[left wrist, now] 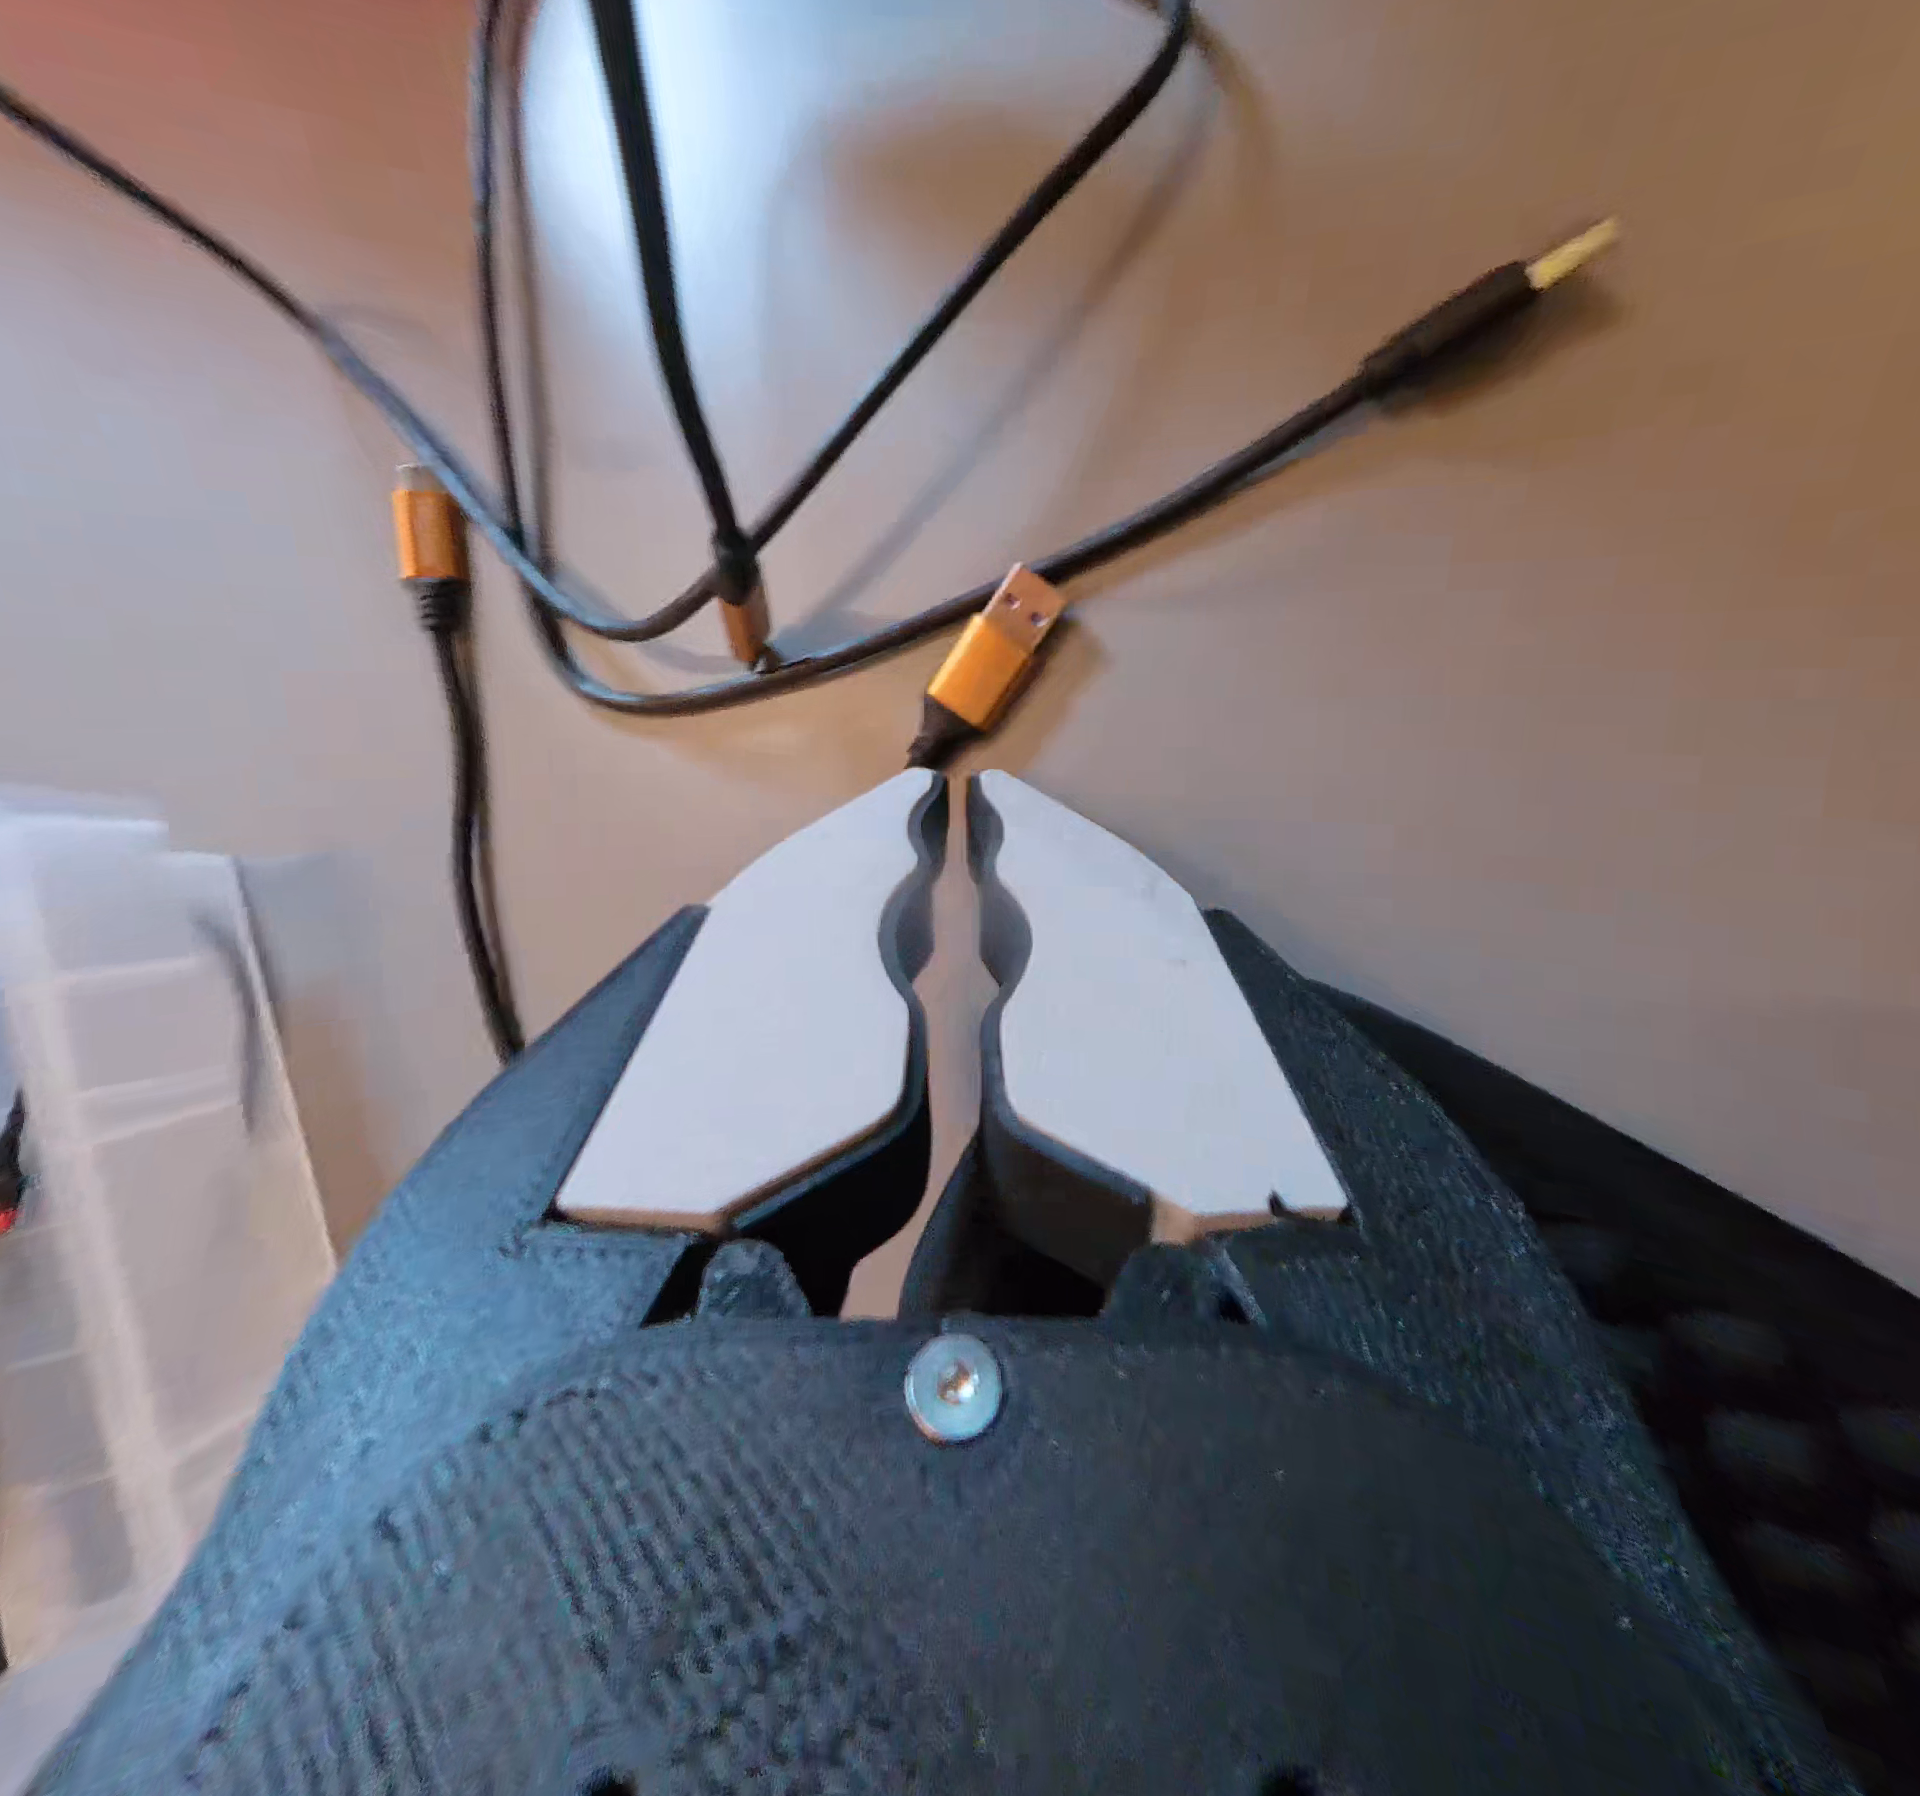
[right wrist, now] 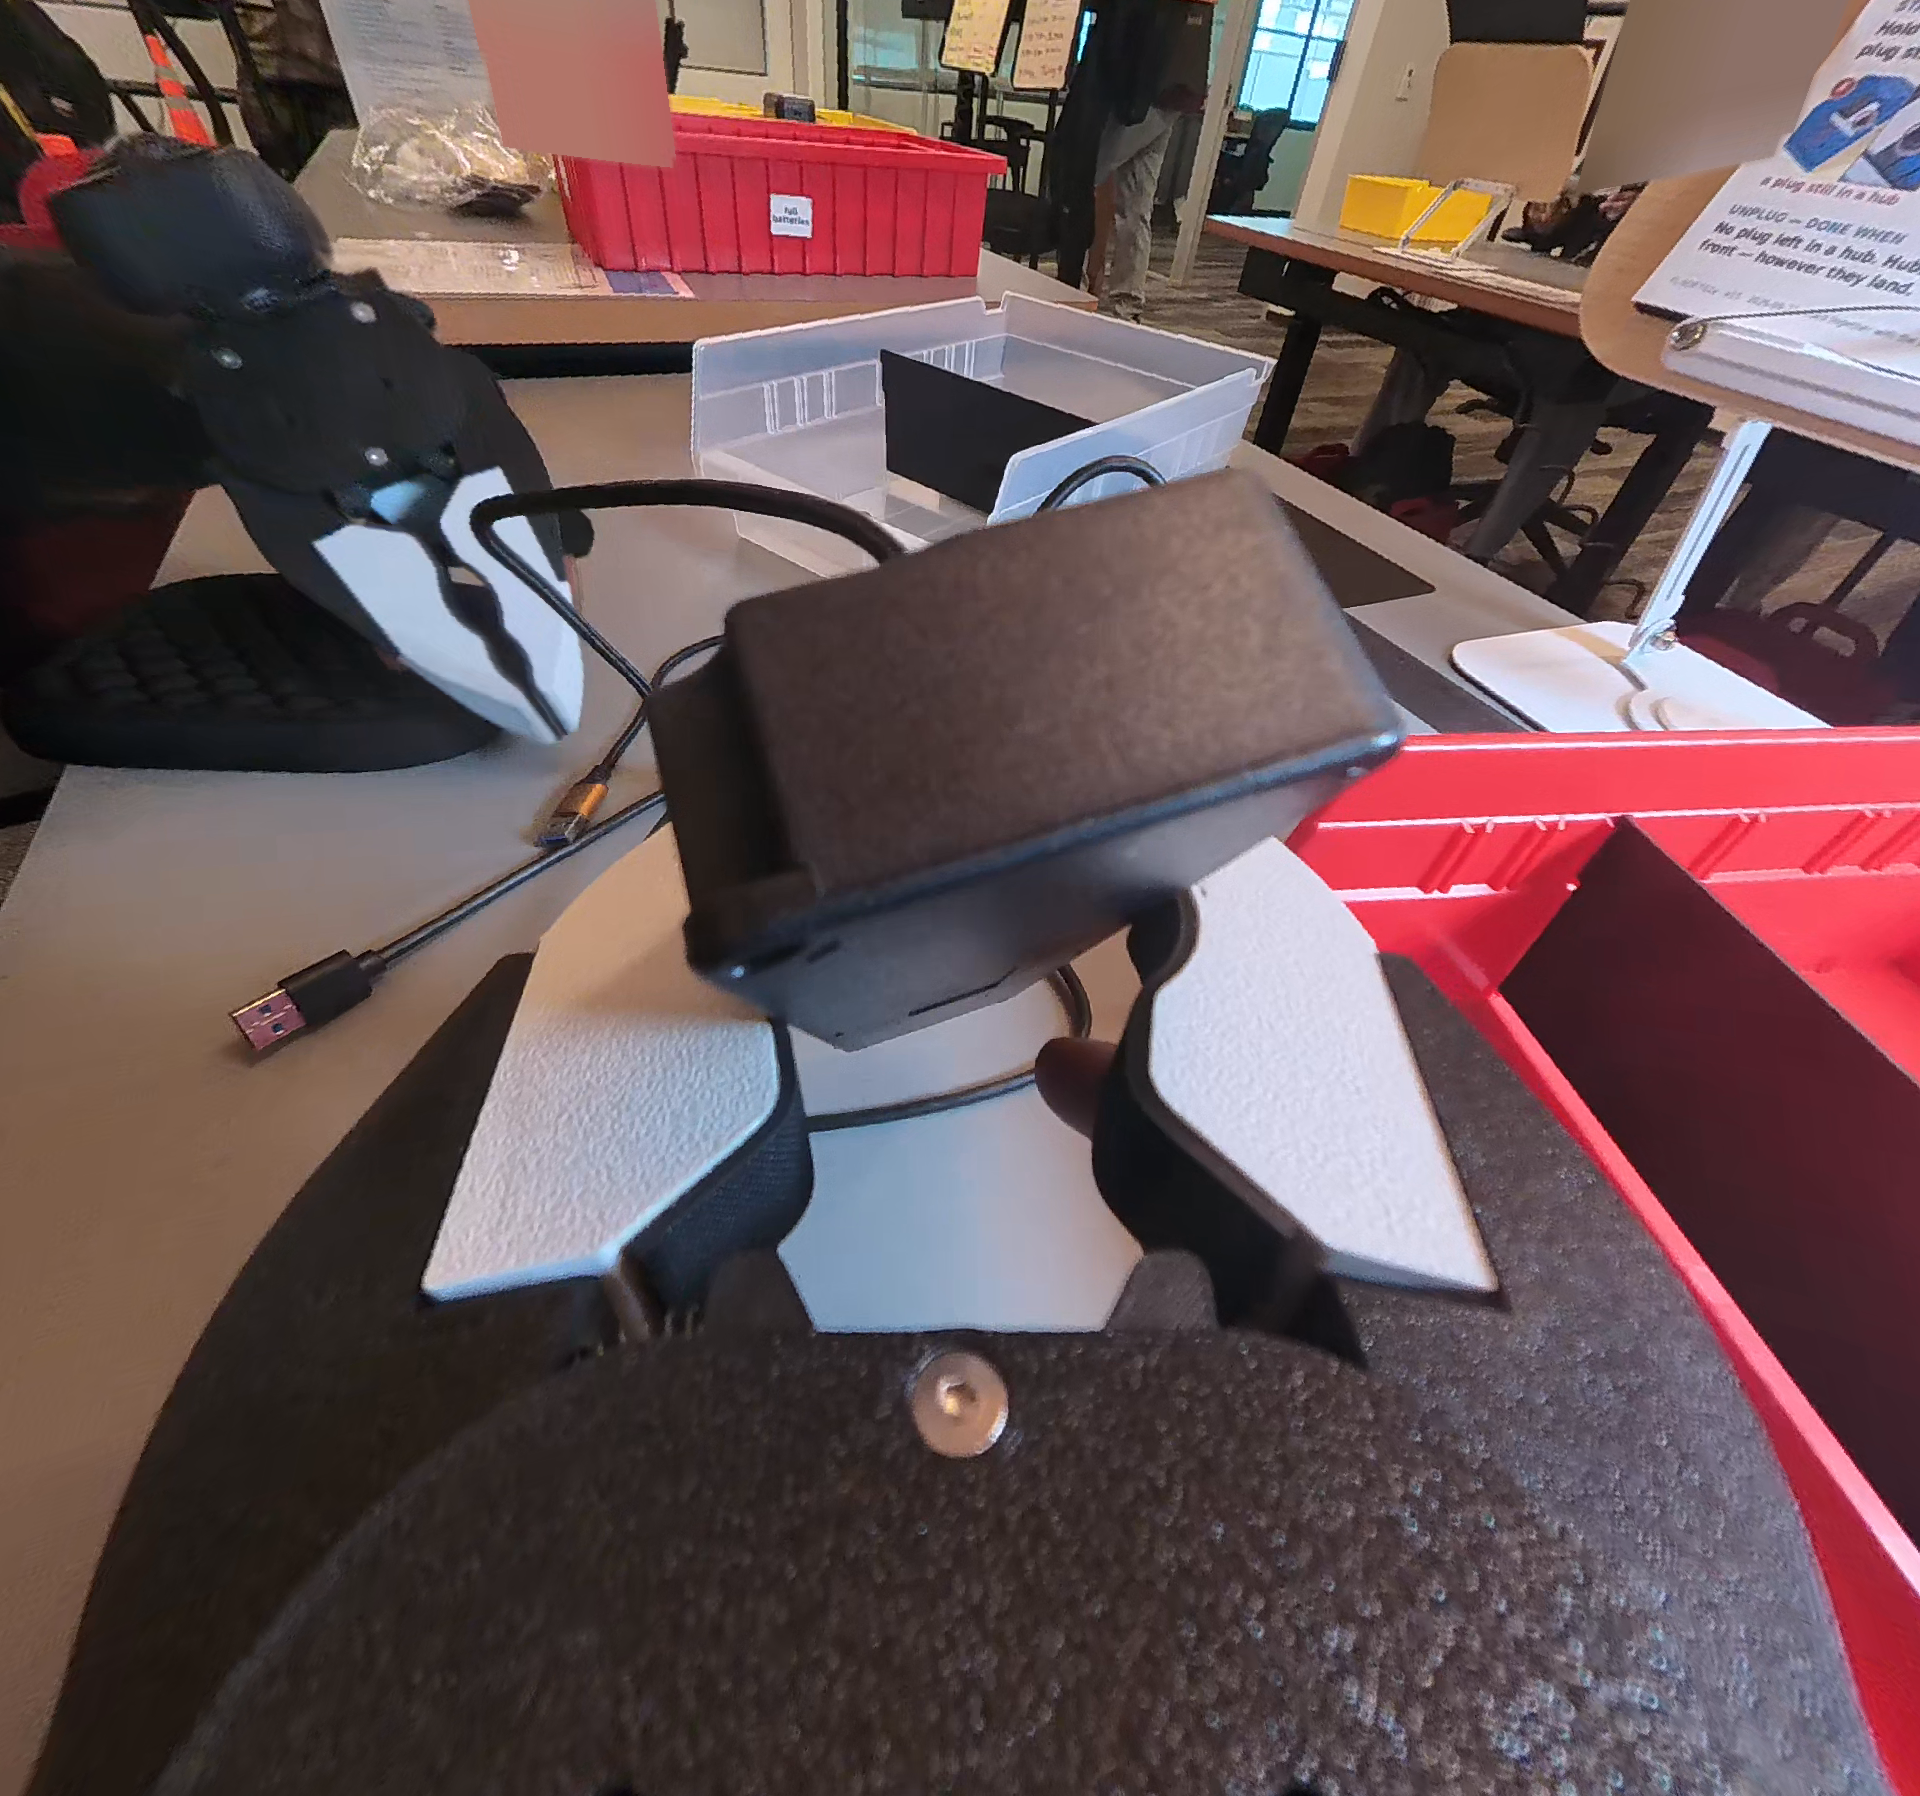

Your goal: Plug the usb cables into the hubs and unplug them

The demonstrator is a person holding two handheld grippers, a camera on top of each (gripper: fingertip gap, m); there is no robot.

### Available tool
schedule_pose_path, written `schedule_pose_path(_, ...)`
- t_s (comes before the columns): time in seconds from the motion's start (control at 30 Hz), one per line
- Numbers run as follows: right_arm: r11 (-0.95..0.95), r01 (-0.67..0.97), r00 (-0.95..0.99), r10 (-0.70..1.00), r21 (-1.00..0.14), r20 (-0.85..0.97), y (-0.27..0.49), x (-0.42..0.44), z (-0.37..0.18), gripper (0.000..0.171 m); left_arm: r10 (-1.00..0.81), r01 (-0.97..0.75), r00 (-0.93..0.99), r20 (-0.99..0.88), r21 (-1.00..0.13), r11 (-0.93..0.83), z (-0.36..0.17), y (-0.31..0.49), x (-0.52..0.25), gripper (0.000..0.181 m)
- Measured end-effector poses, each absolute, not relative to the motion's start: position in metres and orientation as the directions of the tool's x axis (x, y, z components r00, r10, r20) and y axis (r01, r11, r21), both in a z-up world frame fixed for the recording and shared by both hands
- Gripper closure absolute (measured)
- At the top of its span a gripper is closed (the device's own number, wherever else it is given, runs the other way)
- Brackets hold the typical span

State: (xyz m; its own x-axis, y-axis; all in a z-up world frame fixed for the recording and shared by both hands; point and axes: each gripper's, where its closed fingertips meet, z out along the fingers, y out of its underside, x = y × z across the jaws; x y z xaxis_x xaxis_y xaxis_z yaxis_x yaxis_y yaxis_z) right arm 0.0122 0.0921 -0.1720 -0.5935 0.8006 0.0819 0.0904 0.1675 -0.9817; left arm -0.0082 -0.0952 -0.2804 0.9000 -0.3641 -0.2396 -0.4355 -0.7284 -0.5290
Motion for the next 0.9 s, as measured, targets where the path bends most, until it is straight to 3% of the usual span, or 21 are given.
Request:
schedule_pose_path(0.13, 0.16, 0.096, -0.59, 0.804, -0.982, 0.073, 0.094, 0.011, -0.173, 0.103, -0.467, -0.509, 0.858, -0.215, -0.477, -0.717, -0.277, -0.091, -0.013, 0.163)
schedule_pose_path(0.3, 0.16, 0.106, -0.59, 0.805, -0.981, 0.067, 0.095, 0.01, -0.176, 0.103, -0.607, -0.575, 0.791, -0.076, -0.429, -0.697, -0.295, -0.088, -0.012, 0.157)
schedule_pose_path(0.43, 0.155, 0.107, -0.585, 0.808, -0.982, 0.064, 0.099, 0.01, -0.176, 0.103, -0.664, -0.585, 0.748, 0.008, -0.465, -0.664, -0.298, -0.088, -0.009, 0.159)
schedule_pose_path(0.53, 0.146, 0.112, -0.586, 0.809, -0.983, 0.053, 0.101, 0.01, -0.177, 0.103, -0.663, -0.567, 0.748, 0.021, -0.498, -0.656, -0.298, -0.089, -0.01, 0.16)
schedule_pose_path(0.6, 0.145, 0.117, -0.589, 0.807, -0.983, 0.049, 0.101, 0.009, -0.179, 0.103, -0.662, -0.566, 0.749, 0.005, -0.514, -0.644, -0.298, -0.089, -0.01, 0.172)
schedule_pose_path(0.77, 0.153, 0.112, -0.594, 0.802, -0.982, 0.057, 0.098, 0.01, -0.178, 0.103, -0.597, -0.582, 0.788, -0.153, -0.501, -0.64, -0.297, -0.079, -0.018, 0.174)
schedule_pose_path(0.9, 0.156, 0.098, -0.591, 0.804, -0.983, 0.069, 0.097, 0.011, -0.174, 0.103, -0.464, -0.429, 0.878, -0.118, -0.626, -0.652, -0.254, -0.078, -0.024, 0.174)
